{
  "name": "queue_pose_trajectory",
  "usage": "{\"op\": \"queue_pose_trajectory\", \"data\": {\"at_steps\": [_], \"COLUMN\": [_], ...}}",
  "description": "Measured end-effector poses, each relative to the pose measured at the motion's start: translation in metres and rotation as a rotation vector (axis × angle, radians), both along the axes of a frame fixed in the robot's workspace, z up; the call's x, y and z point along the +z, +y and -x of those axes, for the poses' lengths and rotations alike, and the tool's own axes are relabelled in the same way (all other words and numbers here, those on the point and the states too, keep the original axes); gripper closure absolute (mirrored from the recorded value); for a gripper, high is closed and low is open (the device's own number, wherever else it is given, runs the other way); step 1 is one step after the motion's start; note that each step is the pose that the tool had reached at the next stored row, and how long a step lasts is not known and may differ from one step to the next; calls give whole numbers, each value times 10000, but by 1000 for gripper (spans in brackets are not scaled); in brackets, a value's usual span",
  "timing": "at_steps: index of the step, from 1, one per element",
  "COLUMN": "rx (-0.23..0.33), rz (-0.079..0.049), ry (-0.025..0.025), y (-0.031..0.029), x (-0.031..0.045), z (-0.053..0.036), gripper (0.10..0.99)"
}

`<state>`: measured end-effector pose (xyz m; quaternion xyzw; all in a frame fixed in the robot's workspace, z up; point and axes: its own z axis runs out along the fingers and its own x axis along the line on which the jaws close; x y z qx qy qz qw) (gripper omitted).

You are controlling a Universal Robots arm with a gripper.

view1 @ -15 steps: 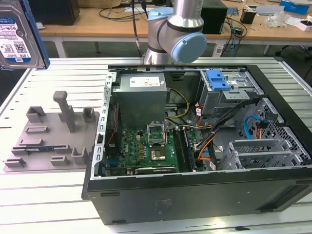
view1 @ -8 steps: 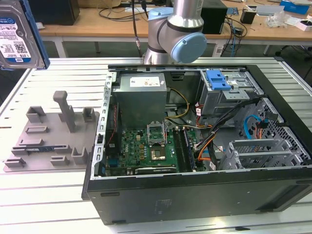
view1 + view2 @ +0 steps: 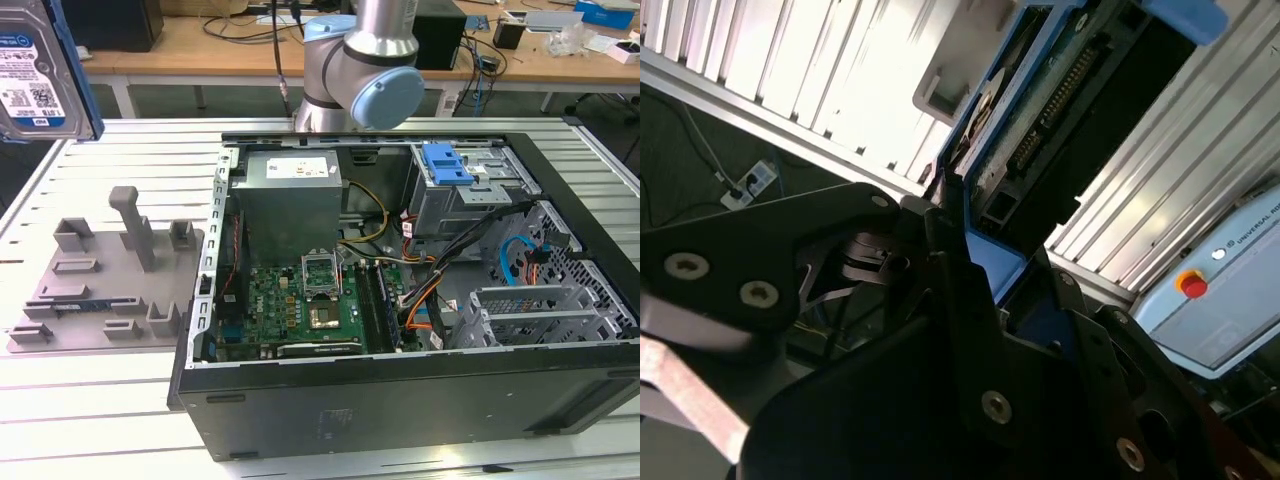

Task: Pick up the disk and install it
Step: 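Pick up the disk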

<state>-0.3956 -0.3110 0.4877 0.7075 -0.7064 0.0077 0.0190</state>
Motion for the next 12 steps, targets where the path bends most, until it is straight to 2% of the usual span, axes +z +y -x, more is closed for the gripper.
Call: {"op": "queue_pose_trajectory", "data": {"at_steps": [4, 6, 7, 8, 12], "rx": [5, 5, 3, 6, 4], "rz": [17, 18, 21, 22, 22], "ry": [19, 54, 100, 119, 121], "y": [-14, -83, -139, -183, -282], "x": [23, 23, 23, 23, 23], "z": [-47, -191, -316, -408, -632], "gripper": [718, 718, 718, 718, 718]}}
